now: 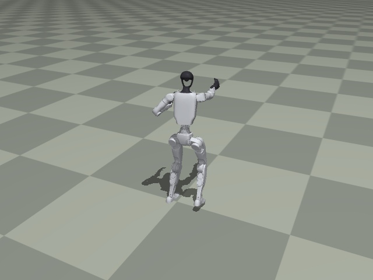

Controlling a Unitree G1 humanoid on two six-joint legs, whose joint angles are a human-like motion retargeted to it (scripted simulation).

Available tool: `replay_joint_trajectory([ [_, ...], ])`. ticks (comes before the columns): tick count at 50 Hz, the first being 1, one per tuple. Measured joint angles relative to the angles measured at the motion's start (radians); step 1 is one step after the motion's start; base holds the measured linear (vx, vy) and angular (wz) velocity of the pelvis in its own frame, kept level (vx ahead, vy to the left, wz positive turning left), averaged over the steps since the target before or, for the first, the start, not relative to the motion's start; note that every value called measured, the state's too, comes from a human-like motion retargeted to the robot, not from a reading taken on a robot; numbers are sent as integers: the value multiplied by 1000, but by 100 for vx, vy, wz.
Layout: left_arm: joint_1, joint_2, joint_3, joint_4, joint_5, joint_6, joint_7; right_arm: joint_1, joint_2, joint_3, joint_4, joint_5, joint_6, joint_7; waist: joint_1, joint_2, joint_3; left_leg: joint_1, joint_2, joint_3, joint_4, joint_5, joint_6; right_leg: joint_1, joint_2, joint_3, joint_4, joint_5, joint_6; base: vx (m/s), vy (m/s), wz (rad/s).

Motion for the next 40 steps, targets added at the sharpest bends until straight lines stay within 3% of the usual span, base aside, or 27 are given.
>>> replay_joint_trajectory([
  [2,-2,-26,3,-57,18,-23,-25,31,31,-8,-26,-46,-2,14,-22,14,-39,50,16,7,-81,56,-33,7,-18,-48,-258,38,0,72,0,-28],
  [5,80,-57,12,-116,-26,-56,-61,69,60,-11,-31,-92,1,3,-40,16,-80,93,-7,-12,-96,129,-55,77,-27,-43,-638,147,61,76,-3,-3],
  [8,198,-45,25,-113,-111,-58,-70,46,47,16,16,-73,11,-41,-32,7,-75,36,-70,-62,135,168,-41,156,-37,43,-756,232,65,74,-7,29],
  [12,337,2,105,-67,-217,-19,-92,-72,-18,84,78,14,7,-84,26,34,-17,-114,-99,-98,534,150,-42,184,-24,31,-557,68,-12,70,-6,16],
  [15,454,1,163,-56,-249,-9,-119,-120,-69,97,98,55,-5,-87,81,23,-1,-194,-69,-51,595,79,-15,203,-38,8,-445,-17,14,75,-4,12],
  [20,513,-27,204,-9,-286,-47,-173,-29,-128,-6,102,120,-44,-73,174,-51,-57,-175,19,79,120,105,1,313,-61,-12,-560,81,99,81,0,10],
  [24,501,-16,201,21,-280,-66,-210,59,-89,-64,108,171,-87,-48,176,-42,-111,-75,46,86,-235,188,-61,374,-12,11,-526,162,86,80,11,5],
  [27,439,50,182,53,-250,-48,-203,58,-43,-52,105,190,-89,-31,135,-36,-107,-53,35,56,-196,167,-21,280,35,60,-209,154,42,68,10,12],
  [30,291,152,143,68,-220,-16,-135,3,-15,-13,87,214,-66,-38,73,-57,-53,-80,9,51,14,31,41,129,52,79,132,77,40,63,4,27],
  [32,179,189,115,48,-192,-15,-81,-25,8,2,75,213,-56,-43,33,-49,-33,-61,18,53,68,-29,33,57,30,35,185,21,21,66,0,15],
  [36,25,160,118,-29,-133,-52,-52,-16,85,1,54,154,-43,-24,-43,-6,-70,28,60,62,-33,11,-30,-16,2,-66,-120,42,-6,68,-2,-9],
  [40,27,121,159,-91,-146,-80,-84,28,164,2,22,95,-37,-24,-111,16,-125,106,56,57,-84,100,-57,39,-6,-98,-648,180,52,75,-6,-7],
])
